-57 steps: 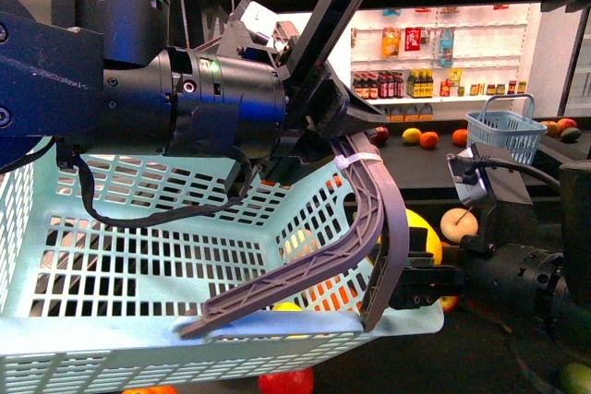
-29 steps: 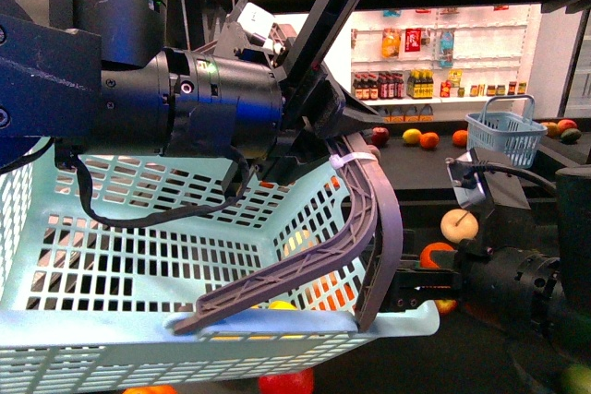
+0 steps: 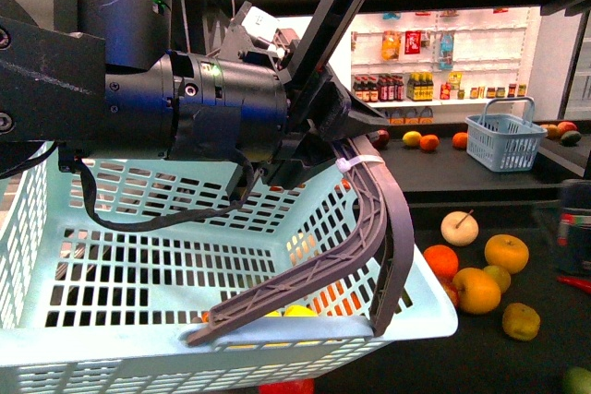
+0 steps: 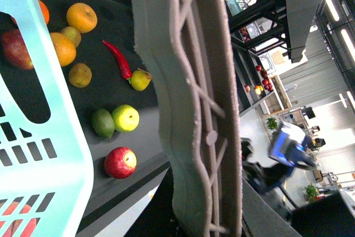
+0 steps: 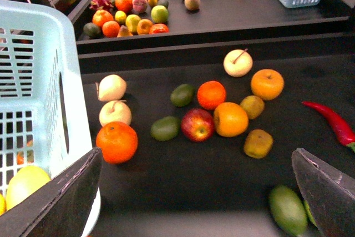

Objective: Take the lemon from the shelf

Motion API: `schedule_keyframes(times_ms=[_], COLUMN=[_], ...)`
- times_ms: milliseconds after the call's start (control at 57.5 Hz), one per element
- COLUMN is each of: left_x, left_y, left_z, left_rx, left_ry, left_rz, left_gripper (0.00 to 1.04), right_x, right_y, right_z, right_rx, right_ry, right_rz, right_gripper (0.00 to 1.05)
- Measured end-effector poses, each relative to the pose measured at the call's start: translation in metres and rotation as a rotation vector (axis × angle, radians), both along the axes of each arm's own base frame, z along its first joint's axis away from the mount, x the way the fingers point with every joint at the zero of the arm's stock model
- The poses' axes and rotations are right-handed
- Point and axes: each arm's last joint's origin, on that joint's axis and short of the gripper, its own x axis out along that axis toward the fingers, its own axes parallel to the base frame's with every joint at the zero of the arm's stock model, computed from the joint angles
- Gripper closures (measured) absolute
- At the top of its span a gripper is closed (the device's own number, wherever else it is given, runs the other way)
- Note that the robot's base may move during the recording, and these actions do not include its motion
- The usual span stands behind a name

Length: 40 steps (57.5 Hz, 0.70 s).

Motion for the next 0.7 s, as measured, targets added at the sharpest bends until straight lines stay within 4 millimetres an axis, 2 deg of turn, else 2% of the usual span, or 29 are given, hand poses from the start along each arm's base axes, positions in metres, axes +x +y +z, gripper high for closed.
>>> schedule_keyframes(times_ms=[191, 278, 383, 505, 696], left_x=[0.0, 0.0, 0.0, 0.0, 0.0], left_y=[0.0, 0.0, 0.0, 0.0, 0.0], left_z=[0.0, 0.0, 0.0, 0.0, 0.0], left_rx=[0.001, 0.0, 0.0, 0.0, 0.0], left_ry=[-0.001, 0.0, 0.0, 0.001, 0.001], left_rz=[0.003, 0.002, -0.001, 0.0, 0.004], left_gripper=[0.95, 0.95, 0.95, 0.95, 0.95], right_x=[-0.074, -0.109, -0.148, -0.169, -0.171], right_y=[-0.027, -0.036, -0.03, -0.019, -0.005], right_z=[0.016, 0.026, 0.029, 0.026, 0.011], right_rx=[-0.044, -0.047, -0.064, -0.09, -0.095], right_ry=[-0.002, -0.071, -0.103, -0.159, -0.161], right_rz=[-0.007, 0.042, 0.057, 0.03, 0.037], right_gripper=[0.02, 0.16, 0.36, 0.55, 0.86])
